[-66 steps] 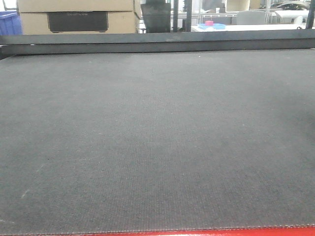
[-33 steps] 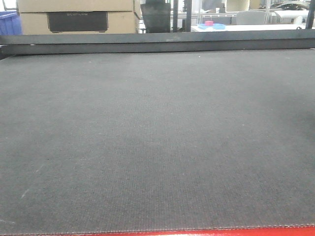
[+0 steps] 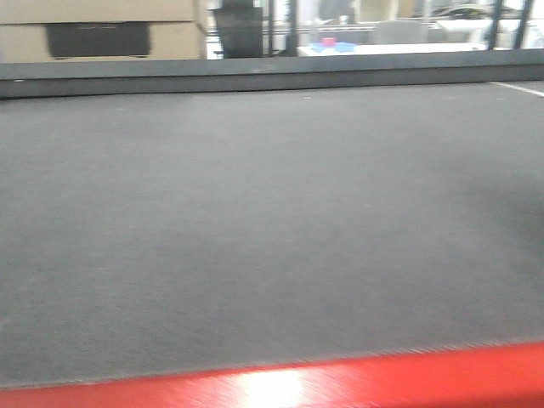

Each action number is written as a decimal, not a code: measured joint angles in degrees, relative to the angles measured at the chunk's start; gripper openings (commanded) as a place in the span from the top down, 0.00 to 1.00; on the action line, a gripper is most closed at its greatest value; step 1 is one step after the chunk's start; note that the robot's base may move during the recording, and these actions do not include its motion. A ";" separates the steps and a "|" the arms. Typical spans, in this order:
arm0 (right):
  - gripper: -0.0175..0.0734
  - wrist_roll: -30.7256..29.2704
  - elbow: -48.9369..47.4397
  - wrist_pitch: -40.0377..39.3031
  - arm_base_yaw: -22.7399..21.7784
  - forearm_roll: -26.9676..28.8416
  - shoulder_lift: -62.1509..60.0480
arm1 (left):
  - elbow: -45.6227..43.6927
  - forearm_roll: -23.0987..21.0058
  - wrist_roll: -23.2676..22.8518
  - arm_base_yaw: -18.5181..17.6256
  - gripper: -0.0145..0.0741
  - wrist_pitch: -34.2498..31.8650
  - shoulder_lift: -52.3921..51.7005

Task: Place valve from conveyor to right shelf box

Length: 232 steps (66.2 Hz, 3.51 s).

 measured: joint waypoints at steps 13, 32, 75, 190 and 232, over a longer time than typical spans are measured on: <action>0.98 0.00 0.00 0.00 0.00 0.00 0.00 | 0.00 0.00 0.00 0.00 0.96 0.00 0.00; 0.98 0.00 0.00 0.00 0.00 0.00 0.00 | 0.00 0.00 0.00 0.00 0.96 -0.51 0.00; 0.98 0.00 0.00 -0.10 0.00 -0.22 0.00 | 0.00 0.00 0.00 0.00 0.96 -3.70 0.00; 0.98 0.00 0.00 -0.10 0.00 -0.22 0.00 | 0.00 0.00 0.00 0.00 0.96 -5.16 0.00; 0.98 0.00 0.00 -0.10 0.00 -0.09 0.00 | 0.00 0.00 0.00 0.00 0.96 -5.16 0.00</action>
